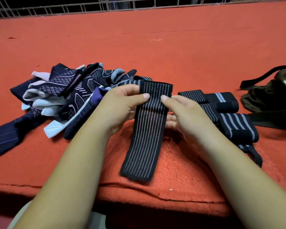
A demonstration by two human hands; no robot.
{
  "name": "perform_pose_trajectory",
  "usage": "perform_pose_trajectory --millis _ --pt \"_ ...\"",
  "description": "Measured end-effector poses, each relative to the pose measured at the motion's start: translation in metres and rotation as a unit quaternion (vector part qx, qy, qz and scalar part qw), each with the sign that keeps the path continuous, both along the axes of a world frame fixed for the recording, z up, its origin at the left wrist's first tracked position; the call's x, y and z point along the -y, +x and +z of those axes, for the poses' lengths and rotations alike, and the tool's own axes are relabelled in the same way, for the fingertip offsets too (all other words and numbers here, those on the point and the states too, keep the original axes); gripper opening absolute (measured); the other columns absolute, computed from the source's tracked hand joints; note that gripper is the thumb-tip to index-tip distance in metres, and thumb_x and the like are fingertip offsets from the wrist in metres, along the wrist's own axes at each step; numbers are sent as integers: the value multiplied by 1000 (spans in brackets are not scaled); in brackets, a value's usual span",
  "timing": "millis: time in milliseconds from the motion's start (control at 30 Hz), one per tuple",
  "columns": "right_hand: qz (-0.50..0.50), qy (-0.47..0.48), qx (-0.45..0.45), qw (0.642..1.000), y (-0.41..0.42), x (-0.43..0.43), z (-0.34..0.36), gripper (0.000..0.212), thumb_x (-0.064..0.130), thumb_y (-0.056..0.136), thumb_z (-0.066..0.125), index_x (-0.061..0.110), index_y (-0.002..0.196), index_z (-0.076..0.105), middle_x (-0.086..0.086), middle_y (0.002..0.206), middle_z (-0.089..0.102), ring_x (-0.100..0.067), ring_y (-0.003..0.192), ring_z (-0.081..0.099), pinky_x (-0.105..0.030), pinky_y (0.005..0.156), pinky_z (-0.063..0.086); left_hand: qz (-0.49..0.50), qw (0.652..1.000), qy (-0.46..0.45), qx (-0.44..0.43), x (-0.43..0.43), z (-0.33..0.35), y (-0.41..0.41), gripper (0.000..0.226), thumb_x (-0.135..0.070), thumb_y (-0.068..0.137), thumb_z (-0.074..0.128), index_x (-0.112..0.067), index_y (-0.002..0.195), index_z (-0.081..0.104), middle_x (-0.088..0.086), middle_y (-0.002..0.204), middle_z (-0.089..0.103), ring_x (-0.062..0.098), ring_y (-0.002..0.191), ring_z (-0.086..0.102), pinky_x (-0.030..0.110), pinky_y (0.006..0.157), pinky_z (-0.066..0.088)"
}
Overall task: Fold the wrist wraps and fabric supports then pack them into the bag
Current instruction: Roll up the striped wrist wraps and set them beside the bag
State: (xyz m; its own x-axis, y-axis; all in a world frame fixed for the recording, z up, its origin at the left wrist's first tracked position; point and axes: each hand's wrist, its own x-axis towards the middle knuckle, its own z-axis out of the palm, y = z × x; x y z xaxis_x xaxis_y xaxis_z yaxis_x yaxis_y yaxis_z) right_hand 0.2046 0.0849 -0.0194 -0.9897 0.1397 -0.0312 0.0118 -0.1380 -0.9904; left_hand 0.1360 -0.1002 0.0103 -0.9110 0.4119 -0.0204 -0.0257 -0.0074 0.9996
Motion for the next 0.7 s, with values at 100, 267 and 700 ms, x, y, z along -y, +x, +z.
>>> perform_pose_trajectory --millis 100,267,700 --pt "3 49 8 999 1 0 -1 41 35 109 60 -4 113 71 -12 94 76 -23 77 70 -33 61 59 20 999 28 5 -4 -1 1 19 -7 102 67 -5 120 74 15 114 78 21 92 76 31 73 62" --pt "-43 68 -13 997 2 -2 1 37 35 109 61 2 101 72 -14 84 76 -17 71 70 -29 57 56 -15 999 -9 46 -1 0 1 30 -21 101 72 -9 129 71 9 117 79 21 91 74 29 67 62" --pt "1 -32 -12 999 -4 0 3 29 16 114 48 24 128 72 -1 95 77 -14 74 69 -30 66 61 12 999 40 32 -7 -10 -5 28 2 104 59 -1 129 69 19 115 77 25 97 74 33 83 65"
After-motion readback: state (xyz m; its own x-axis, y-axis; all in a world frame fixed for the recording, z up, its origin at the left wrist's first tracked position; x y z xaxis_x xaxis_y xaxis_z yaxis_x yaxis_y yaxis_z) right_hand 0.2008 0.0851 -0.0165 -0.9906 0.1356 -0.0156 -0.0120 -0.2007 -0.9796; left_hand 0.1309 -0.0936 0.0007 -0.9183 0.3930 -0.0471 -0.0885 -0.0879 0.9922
